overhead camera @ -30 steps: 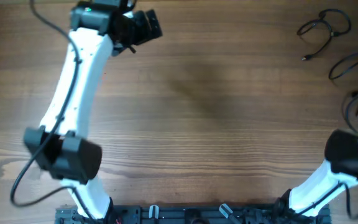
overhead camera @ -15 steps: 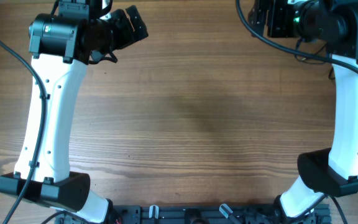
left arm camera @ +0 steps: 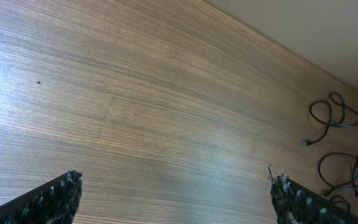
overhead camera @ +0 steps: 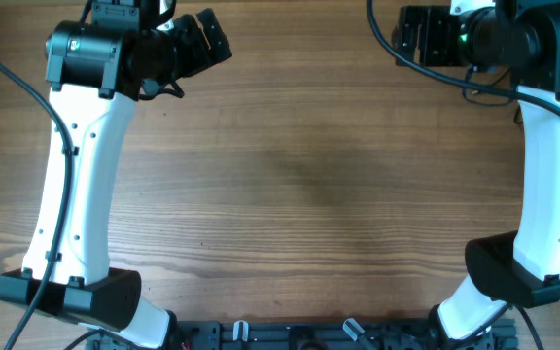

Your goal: Untangle cables

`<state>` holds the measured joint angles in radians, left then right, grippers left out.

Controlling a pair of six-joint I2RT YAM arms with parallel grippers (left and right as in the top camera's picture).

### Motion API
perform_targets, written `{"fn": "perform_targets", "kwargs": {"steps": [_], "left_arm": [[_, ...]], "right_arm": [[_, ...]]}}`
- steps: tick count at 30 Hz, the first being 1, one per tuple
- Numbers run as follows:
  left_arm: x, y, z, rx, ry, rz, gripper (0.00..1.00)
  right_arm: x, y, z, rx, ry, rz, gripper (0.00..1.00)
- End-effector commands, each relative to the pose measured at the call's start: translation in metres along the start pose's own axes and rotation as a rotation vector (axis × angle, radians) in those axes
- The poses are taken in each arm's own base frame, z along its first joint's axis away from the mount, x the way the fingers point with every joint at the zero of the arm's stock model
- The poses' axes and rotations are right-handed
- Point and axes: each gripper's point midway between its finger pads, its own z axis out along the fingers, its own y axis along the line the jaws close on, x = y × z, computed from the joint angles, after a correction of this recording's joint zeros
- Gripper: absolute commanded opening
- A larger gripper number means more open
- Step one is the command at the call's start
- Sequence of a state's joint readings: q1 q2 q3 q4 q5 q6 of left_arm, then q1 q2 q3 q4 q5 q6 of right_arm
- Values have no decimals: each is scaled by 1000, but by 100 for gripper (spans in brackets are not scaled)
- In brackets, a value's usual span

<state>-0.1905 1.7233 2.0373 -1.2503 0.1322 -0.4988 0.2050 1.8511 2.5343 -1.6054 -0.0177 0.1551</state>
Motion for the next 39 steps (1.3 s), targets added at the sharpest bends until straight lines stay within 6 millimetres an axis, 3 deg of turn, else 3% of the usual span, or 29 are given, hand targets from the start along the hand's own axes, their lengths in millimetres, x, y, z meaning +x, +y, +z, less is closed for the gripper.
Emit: {"fn": "perform_targets", "kwargs": {"steps": [1, 13, 16, 20, 23, 27, 34, 39], "left_arm": [[3, -2, 2, 9, 13, -5, 100], [3, -2, 3, 8, 14, -5, 100], [3, -2, 3, 8, 15, -5, 100], [3, -2, 3, 8, 15, -5, 100], [3, -2, 3, 8, 15, -5, 100], [3, -2, 3, 8, 15, -5, 100], [3, -2, 3, 8, 15, -4, 100], [3, -2, 3, 8, 15, -5, 100]], "right_arm": [[0, -2, -3, 15, -6, 1, 100], [-6, 1, -3, 3, -33, -55, 100], [-25, 6, -16, -23, -134, -74, 100], [-51, 28, -43, -118, -294, -254, 100], [-60, 21, -59, -105, -373, -273, 100], [-61, 4, -63, -88, -438, -249, 100], [-35, -22, -46, -71, -603, -277, 100], [15, -40, -27, -21, -790, -285, 100]]}}
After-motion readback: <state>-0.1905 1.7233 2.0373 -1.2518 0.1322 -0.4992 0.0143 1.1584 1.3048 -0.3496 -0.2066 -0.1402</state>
